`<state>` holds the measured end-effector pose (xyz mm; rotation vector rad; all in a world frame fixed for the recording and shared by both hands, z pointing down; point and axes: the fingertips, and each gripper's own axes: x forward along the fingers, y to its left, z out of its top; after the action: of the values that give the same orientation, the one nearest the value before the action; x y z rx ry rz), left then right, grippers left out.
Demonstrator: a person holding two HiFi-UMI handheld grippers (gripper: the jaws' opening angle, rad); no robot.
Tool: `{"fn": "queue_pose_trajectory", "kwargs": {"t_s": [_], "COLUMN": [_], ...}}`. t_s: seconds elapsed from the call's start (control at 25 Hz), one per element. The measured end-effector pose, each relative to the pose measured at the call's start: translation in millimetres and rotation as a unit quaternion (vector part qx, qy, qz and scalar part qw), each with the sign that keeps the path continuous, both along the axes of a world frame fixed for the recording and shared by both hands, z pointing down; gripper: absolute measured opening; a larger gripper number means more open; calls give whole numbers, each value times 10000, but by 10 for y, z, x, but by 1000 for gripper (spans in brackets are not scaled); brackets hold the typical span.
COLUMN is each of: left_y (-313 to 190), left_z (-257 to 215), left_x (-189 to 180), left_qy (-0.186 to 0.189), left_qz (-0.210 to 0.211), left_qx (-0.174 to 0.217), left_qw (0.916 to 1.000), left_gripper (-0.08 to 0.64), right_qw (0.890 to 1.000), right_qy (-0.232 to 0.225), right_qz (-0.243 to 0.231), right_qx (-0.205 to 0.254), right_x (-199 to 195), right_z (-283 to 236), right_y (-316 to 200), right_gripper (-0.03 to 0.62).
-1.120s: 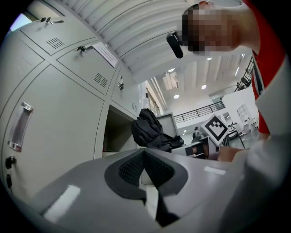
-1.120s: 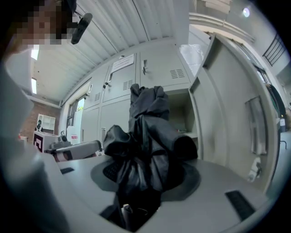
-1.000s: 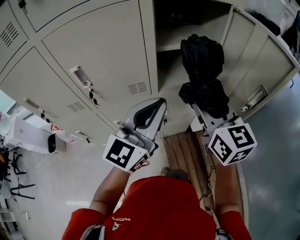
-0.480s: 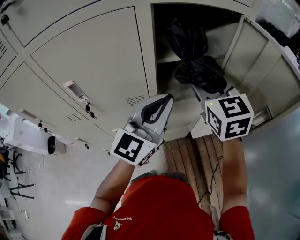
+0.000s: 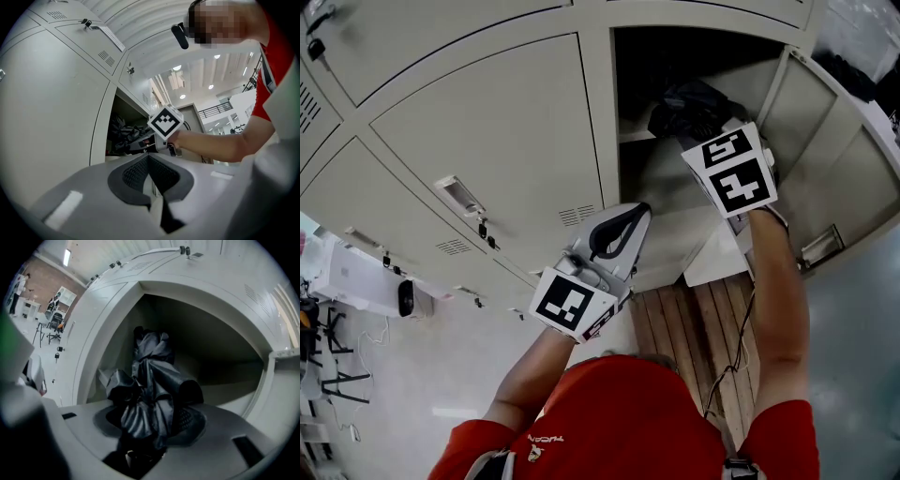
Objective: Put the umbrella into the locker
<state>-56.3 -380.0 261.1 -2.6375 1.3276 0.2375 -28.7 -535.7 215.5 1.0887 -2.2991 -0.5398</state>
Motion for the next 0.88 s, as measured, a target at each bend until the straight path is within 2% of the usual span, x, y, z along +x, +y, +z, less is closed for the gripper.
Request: {"fn": "queue_pose_trajectory", "kwargs": {"t_s": [0.32, 0.52, 0.88], "left_y": [-119, -160, -168], "left_z": [86, 159, 240], "left_x": [61, 55, 7], "left_qy": [-25, -60, -158], "left_qz": [-3, -66, -230], "left_qx": [-101, -195, -351], "left_qw": [9999, 9998, 9990], "left_gripper": [5, 5, 5], "right_qw": [9973, 9907, 9838], "right_qy": [713, 1333, 1738], "right_qz": [-86, -202, -353], "right_qx": [149, 177, 257], "right_x": [-240, -336, -539], "right_z": [37, 93, 157], "right_y": [-423, -700, -1004], "right_gripper": [207, 207, 207]}}
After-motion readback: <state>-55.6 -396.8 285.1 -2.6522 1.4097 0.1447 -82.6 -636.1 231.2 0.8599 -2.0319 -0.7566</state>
